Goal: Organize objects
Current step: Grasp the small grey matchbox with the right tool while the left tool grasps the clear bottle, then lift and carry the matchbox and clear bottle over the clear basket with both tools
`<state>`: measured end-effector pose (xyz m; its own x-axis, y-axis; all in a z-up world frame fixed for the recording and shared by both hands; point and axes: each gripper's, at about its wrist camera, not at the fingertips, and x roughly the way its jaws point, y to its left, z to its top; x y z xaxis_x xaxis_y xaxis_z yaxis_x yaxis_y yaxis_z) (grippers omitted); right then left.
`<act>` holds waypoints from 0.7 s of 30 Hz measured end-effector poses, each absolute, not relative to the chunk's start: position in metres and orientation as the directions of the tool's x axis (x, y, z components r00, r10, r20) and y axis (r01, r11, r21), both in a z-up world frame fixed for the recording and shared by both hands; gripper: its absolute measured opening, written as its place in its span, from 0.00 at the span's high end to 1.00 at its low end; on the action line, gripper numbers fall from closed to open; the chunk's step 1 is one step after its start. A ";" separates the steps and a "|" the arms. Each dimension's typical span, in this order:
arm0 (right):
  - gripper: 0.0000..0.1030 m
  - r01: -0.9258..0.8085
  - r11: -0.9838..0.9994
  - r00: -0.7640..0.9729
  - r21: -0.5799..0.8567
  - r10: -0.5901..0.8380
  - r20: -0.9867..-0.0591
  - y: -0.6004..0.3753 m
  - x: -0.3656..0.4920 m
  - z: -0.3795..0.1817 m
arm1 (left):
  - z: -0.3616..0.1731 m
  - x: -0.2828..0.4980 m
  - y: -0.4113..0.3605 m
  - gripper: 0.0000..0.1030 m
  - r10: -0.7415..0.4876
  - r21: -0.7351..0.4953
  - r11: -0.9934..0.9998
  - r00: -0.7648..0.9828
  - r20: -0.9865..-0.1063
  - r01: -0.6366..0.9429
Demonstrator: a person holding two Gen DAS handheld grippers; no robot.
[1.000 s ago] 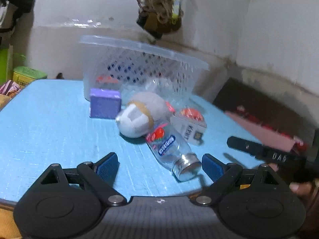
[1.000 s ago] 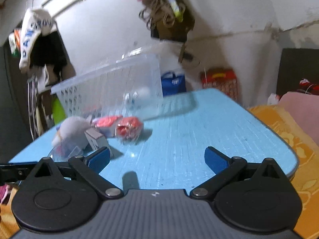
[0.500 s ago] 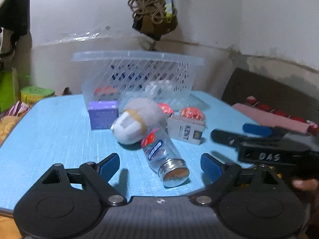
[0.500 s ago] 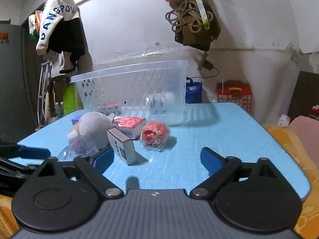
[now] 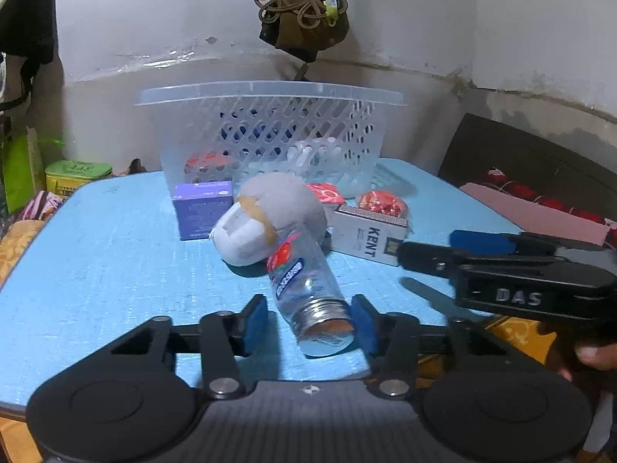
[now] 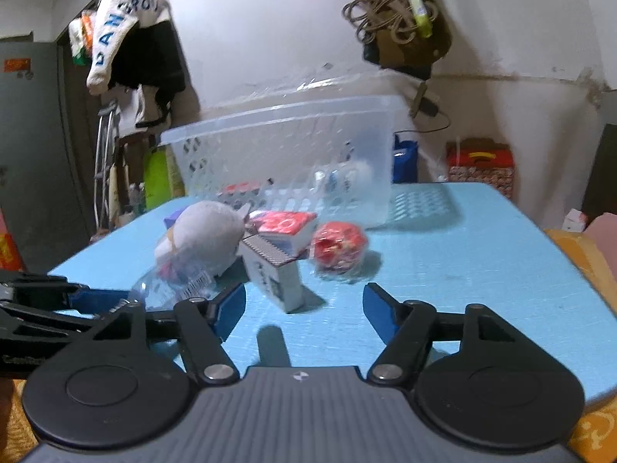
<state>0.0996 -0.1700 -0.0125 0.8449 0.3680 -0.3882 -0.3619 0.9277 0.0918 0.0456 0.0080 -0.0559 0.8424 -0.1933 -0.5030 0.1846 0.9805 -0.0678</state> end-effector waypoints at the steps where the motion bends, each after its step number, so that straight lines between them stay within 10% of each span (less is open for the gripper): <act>1: 0.33 -0.364 0.928 0.844 0.081 0.365 -0.392 -0.166 0.102 -0.013 | -0.056 0.045 0.010 0.51 -0.186 -0.063 0.982 0.847 -0.498 0.179; 14: 0.77 -0.432 0.900 0.811 0.064 0.418 -0.410 -0.152 0.117 -0.017 | -0.060 0.051 0.010 0.19 -0.142 0.012 0.986 0.875 -0.463 0.167; 17: 0.83 -0.421 0.904 0.822 0.074 0.415 -0.390 -0.160 0.106 -0.014 | -0.063 0.054 0.013 0.51 -0.161 -0.014 0.984 0.868 -0.470 0.175; 21: 0.83 -0.414 0.905 0.827 0.093 0.417 -0.377 -0.170 0.096 -0.010 | -0.062 0.046 0.012 0.56 -0.158 0.002 0.984 0.877 -0.453 0.179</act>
<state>0.0964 -0.1705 -0.0099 0.8269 0.4172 -0.3770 -0.4143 0.9054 0.0931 0.0456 0.0115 -0.0624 0.8774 -0.1583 -0.4529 0.1786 0.9839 0.0021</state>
